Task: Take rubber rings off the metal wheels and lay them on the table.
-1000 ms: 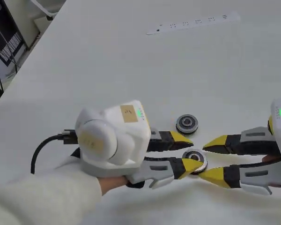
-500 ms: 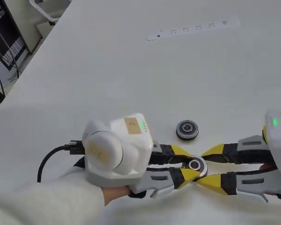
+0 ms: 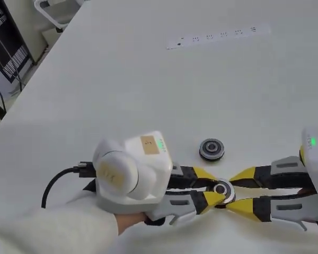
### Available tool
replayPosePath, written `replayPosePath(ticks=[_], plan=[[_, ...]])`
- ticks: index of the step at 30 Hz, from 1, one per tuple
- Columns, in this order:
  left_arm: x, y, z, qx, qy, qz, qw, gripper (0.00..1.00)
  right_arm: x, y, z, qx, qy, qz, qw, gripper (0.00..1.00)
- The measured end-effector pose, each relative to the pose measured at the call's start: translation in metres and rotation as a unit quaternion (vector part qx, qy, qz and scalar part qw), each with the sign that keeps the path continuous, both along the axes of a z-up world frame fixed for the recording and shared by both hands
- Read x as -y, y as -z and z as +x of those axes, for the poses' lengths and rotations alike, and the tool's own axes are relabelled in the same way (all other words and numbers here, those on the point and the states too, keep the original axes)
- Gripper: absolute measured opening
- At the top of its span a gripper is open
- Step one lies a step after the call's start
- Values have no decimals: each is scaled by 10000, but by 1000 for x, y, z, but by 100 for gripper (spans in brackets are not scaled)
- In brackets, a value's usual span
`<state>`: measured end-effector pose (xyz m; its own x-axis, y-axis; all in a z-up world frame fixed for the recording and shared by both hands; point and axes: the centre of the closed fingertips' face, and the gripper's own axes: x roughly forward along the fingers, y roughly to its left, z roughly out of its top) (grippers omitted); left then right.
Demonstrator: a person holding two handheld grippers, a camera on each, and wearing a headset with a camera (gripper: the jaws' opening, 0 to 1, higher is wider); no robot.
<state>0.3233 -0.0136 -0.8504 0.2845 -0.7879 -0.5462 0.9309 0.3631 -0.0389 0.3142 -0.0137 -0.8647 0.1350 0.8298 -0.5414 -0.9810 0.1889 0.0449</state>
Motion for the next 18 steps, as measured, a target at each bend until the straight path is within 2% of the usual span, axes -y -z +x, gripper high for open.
replayPosePath(ticks=[18], plan=[[0,-2,-2,1,-73,-42,10000,14,3,0,0,235,-111,-245,9994,9]])
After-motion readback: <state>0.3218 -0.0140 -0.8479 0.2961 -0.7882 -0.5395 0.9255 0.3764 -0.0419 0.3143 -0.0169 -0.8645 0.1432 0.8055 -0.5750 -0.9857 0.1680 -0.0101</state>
